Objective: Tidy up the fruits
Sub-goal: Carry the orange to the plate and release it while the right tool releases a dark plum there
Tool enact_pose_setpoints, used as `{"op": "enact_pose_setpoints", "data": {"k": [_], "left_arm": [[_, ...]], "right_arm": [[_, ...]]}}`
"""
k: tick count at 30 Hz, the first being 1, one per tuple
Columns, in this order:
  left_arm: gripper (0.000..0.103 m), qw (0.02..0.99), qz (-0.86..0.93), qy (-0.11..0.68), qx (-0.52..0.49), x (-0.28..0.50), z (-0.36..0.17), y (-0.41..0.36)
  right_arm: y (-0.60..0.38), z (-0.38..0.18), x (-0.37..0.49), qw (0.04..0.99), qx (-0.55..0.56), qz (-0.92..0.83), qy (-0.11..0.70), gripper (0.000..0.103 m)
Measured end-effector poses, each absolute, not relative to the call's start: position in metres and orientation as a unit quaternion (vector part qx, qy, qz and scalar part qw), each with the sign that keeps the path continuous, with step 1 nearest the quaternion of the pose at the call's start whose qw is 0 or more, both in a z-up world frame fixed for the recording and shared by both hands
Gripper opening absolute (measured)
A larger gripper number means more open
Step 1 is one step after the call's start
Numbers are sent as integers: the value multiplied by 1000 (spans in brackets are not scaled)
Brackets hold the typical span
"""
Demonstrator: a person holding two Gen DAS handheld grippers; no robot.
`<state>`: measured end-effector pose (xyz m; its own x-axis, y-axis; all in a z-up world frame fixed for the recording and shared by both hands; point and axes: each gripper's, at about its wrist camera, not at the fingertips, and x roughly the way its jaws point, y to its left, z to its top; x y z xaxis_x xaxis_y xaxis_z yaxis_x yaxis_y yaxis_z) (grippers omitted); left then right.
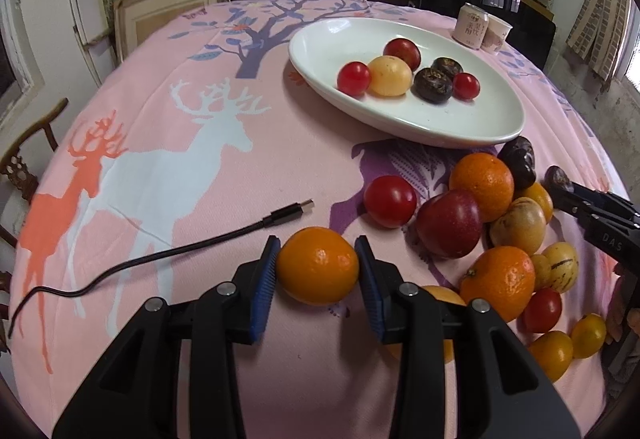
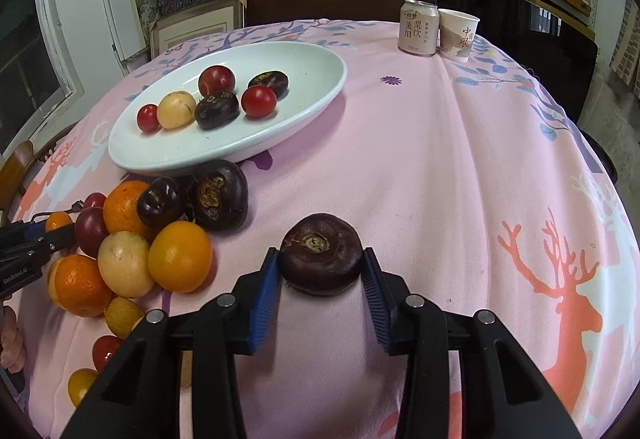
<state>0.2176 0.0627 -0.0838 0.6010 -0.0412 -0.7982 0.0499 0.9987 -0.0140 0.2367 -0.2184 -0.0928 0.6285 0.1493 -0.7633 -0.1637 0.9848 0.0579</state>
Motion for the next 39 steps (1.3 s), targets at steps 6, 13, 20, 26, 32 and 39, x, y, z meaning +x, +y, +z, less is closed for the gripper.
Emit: {"op": "enact_pose_setpoints", "data": {"k": [6,13,20,26,32,39], "left_arm": [[38,910,-1,414,23,212,-72,61],[38,926,5,377,32,212,-48,56],[38,932,3,360,54,244,-23,38],[38,933,-19,356,36,286,-8,23],[38,927,-19,374,29,320,-23,14],[38,916,-24,399,28,338,-40,17]], "right_arm": [[-221,-90,236,905,-2,85,416,42],[-224,-82,233,912,13,89,399,42],[-227,-48,235,925,39,100,365,42],[-205,-4,270,931,28,125,343,42],[-179,-15,313,924,28,134,357,42],[-167,-44,334,911,15,136,389,43]]}}
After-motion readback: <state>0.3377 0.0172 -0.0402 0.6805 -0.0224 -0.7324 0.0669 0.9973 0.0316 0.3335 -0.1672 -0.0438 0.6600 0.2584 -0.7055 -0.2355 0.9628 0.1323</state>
